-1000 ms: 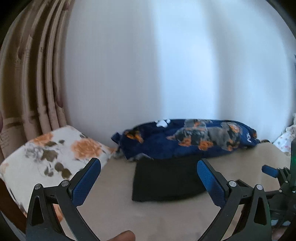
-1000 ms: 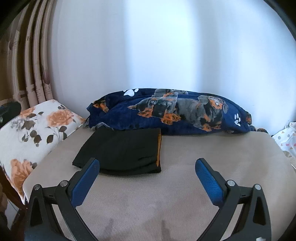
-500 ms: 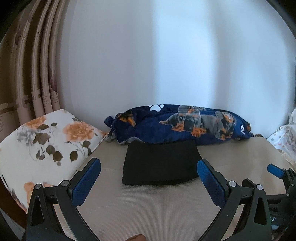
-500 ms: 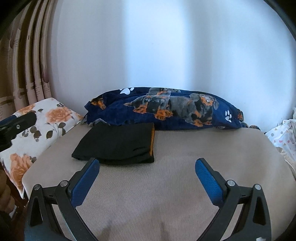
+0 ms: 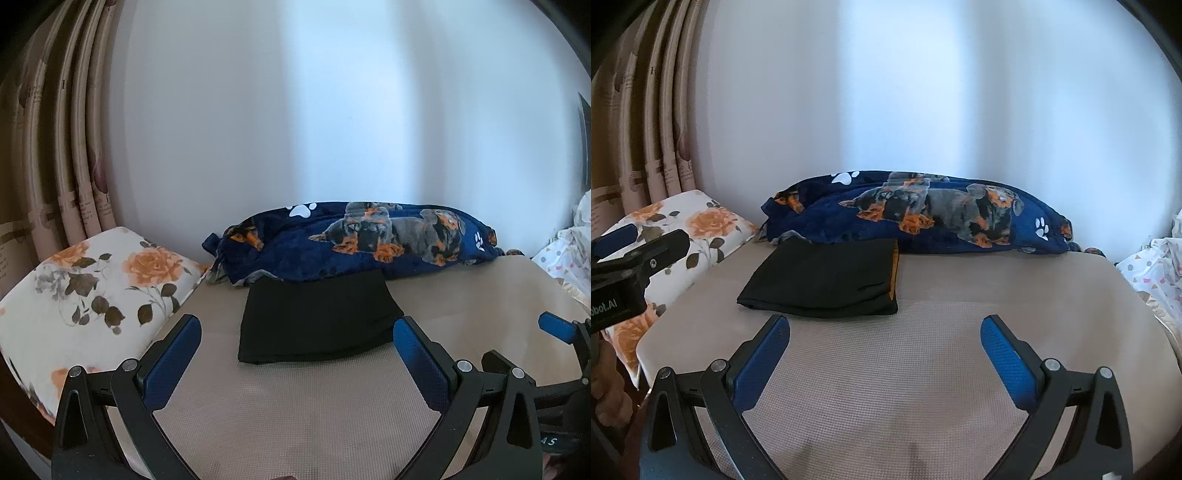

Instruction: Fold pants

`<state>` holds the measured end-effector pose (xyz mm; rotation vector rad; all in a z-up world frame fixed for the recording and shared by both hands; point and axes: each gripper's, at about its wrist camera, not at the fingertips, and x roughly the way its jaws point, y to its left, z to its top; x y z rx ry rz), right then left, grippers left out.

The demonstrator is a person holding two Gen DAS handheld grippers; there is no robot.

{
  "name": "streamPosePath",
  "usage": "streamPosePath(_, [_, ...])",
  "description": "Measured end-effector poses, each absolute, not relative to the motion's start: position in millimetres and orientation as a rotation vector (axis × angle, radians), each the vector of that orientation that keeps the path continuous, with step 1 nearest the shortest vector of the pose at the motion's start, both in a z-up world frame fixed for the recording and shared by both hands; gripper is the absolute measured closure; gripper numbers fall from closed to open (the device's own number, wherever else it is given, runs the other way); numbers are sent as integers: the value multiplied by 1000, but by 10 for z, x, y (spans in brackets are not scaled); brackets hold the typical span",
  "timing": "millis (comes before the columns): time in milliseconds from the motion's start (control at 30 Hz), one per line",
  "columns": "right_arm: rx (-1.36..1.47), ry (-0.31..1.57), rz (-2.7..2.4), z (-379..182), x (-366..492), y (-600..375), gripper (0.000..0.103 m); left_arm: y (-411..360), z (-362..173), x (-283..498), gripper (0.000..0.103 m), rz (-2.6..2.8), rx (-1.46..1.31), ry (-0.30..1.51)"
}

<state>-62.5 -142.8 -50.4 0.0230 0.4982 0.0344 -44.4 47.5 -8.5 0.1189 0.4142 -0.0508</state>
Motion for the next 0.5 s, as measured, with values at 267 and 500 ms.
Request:
streamPosePath(267, [25,511,35,-512,-580,-1453,0,472,-126,-440,0,-49,123,423])
streamPosePath(500, [23,516,32,-520,-574,-1445,0,553,-167,-390,0,-46,107,439])
